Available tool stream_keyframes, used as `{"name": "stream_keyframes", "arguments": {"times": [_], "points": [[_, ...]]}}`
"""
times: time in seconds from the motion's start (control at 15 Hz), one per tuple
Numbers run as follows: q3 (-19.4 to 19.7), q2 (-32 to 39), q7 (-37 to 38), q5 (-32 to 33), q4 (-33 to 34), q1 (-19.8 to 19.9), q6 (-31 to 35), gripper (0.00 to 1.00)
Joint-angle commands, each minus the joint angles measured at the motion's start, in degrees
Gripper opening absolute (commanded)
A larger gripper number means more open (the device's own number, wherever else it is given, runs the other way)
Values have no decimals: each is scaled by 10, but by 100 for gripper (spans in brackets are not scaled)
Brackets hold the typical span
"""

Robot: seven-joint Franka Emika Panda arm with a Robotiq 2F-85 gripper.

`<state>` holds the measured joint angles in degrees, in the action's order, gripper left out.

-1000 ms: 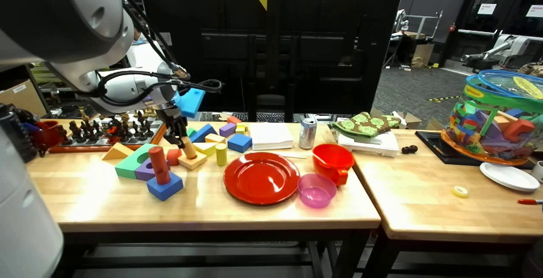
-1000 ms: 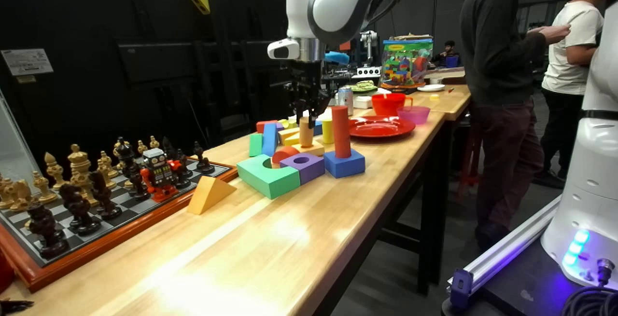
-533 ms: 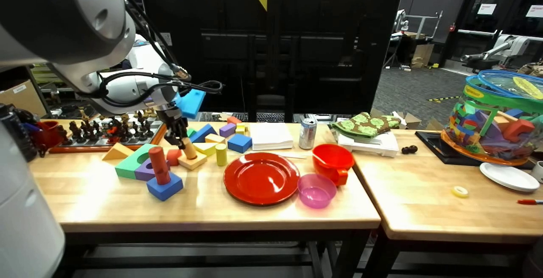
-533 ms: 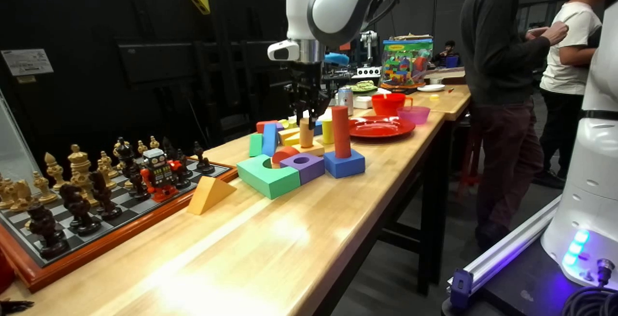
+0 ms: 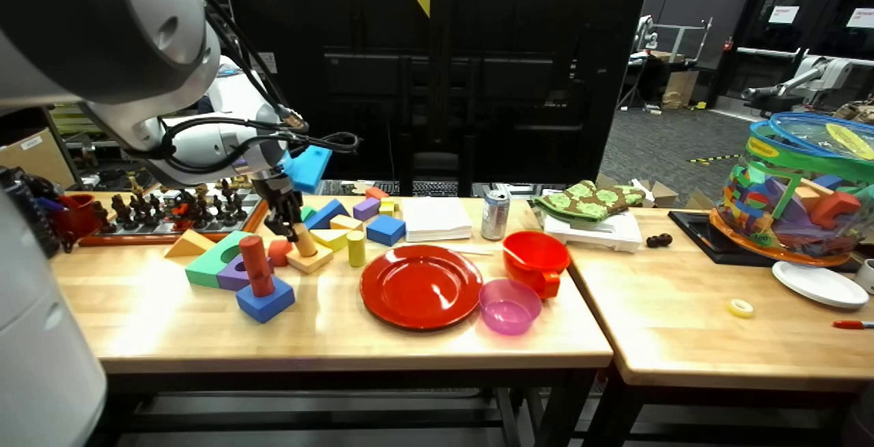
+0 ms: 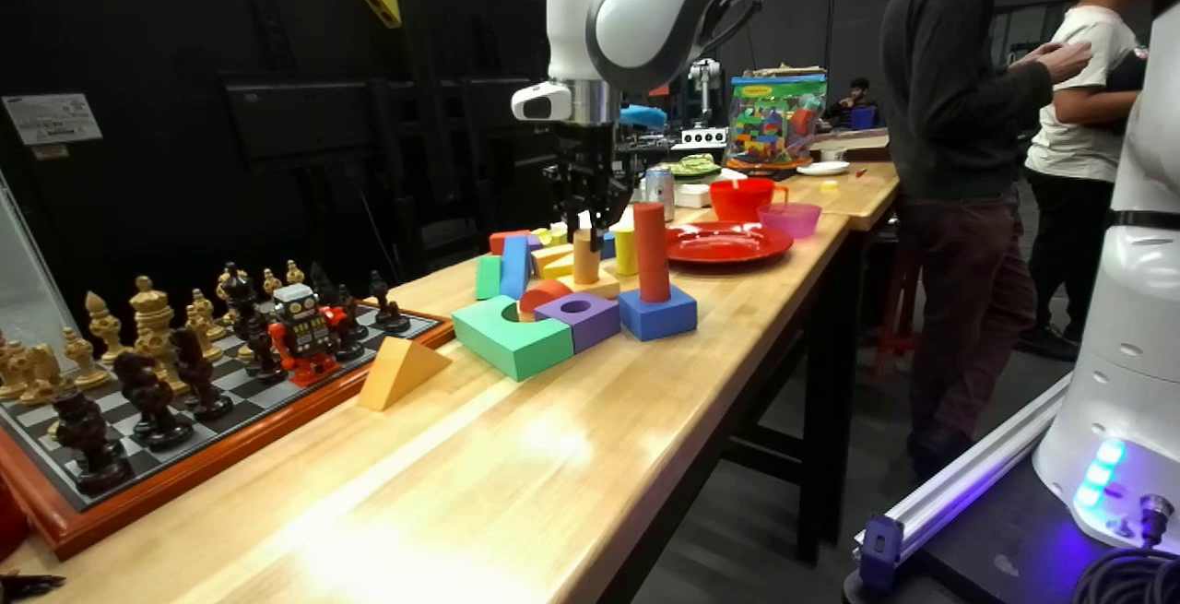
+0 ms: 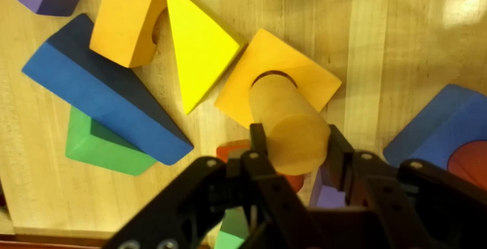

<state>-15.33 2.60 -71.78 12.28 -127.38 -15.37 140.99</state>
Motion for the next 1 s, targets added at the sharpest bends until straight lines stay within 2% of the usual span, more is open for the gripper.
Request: {"name": "stream_keyframes", "arguments": {"times": [0.0, 0.93], "points": [[-2, 2, -16, -13, 4, 4, -4, 15], [0, 33, -34, -49, 34, 14, -28, 15]]}}
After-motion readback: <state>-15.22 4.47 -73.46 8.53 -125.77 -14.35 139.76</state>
